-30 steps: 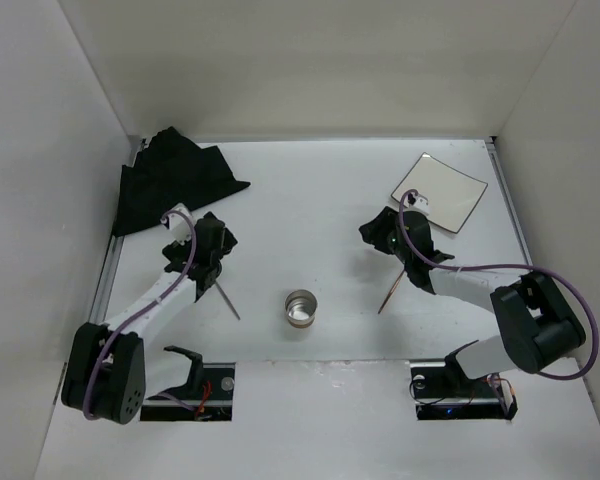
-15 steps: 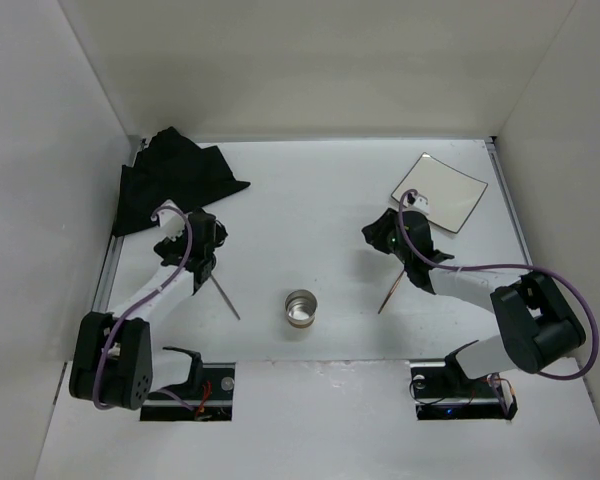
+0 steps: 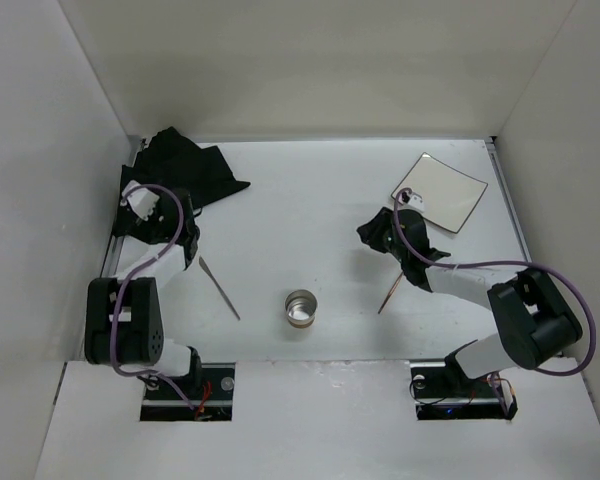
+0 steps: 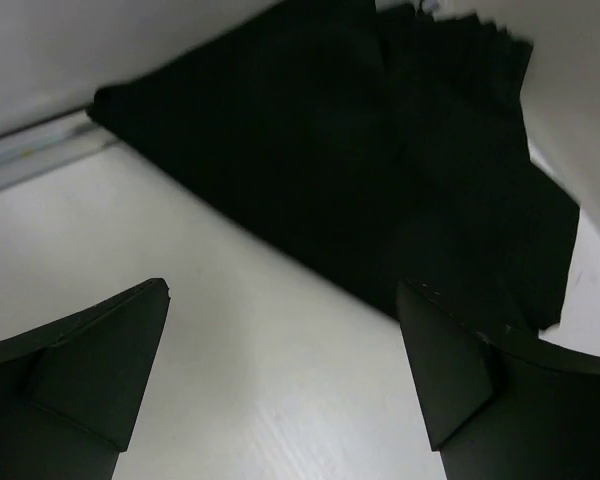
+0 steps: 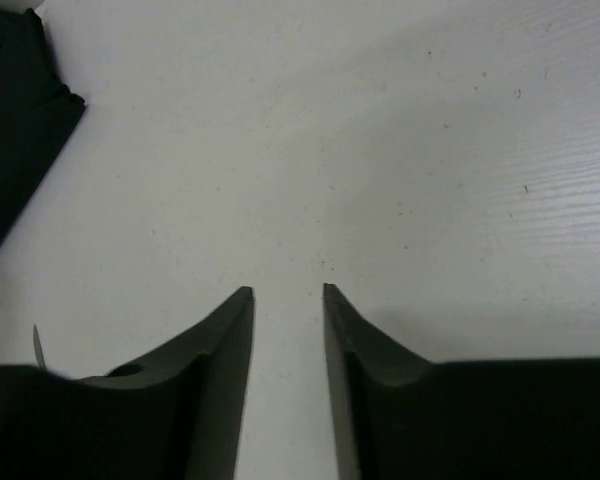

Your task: Set the dinner table for one person

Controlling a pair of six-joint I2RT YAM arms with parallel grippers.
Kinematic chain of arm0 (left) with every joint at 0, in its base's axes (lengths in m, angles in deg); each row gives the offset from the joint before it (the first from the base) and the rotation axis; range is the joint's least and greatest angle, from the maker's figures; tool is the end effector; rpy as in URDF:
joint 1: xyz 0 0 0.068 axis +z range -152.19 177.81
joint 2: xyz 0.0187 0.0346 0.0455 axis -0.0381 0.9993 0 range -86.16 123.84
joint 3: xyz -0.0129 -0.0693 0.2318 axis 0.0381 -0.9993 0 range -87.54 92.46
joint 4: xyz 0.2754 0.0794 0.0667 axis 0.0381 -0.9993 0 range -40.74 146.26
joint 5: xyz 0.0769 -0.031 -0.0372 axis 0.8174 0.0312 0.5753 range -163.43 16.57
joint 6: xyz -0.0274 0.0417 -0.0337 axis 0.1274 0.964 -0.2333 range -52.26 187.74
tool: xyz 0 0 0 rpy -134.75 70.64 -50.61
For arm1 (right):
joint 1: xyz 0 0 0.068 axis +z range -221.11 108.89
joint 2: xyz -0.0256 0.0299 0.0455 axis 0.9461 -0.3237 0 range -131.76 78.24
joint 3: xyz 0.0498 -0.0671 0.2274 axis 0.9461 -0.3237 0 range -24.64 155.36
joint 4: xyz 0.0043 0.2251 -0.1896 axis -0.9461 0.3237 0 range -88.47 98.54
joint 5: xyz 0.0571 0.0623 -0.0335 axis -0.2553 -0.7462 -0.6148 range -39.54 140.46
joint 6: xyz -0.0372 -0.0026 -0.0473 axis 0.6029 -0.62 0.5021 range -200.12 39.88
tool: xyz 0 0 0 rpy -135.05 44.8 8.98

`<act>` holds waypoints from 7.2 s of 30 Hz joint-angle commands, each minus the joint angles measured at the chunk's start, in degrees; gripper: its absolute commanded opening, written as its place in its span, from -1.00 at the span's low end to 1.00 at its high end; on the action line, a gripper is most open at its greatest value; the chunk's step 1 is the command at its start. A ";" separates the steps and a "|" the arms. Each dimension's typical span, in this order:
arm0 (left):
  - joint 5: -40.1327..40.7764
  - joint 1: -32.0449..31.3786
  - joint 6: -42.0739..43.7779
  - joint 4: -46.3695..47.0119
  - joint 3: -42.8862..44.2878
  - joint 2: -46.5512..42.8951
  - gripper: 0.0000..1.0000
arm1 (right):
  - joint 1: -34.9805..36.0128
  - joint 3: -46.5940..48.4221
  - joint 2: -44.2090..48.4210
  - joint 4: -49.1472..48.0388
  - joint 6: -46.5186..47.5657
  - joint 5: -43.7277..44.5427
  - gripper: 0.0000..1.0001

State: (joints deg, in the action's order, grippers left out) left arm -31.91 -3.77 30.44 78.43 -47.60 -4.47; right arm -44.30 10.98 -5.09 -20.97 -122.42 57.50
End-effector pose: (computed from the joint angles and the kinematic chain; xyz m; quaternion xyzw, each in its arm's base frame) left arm 0.3369 0.0203 0.1659 -0.4288 0.6645 0.0936 0.6047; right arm 0.2994 0.1452 0.1272 0.1462 0.8306 0.2607 0.4698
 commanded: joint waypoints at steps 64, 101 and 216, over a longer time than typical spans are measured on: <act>-24.81 0.99 -2.34 1.47 19.82 19.20 0.02 | 1.97 0.51 4.32 -2.81 2.31 1.65 0.20; -41.43 -16.54 -12.62 11.83 17.89 31.95 -0.74 | 2.94 1.65 3.26 -2.02 2.93 0.07 0.20; -21.57 -33.96 10.39 5.00 8.91 7.25 -0.04 | -3.73 44.14 -19.60 28.69 6.64 -2.22 -0.75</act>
State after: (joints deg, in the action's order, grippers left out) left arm -53.29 -35.90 34.99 85.75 -44.36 1.21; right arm -47.49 62.21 -30.12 23.10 -107.73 55.01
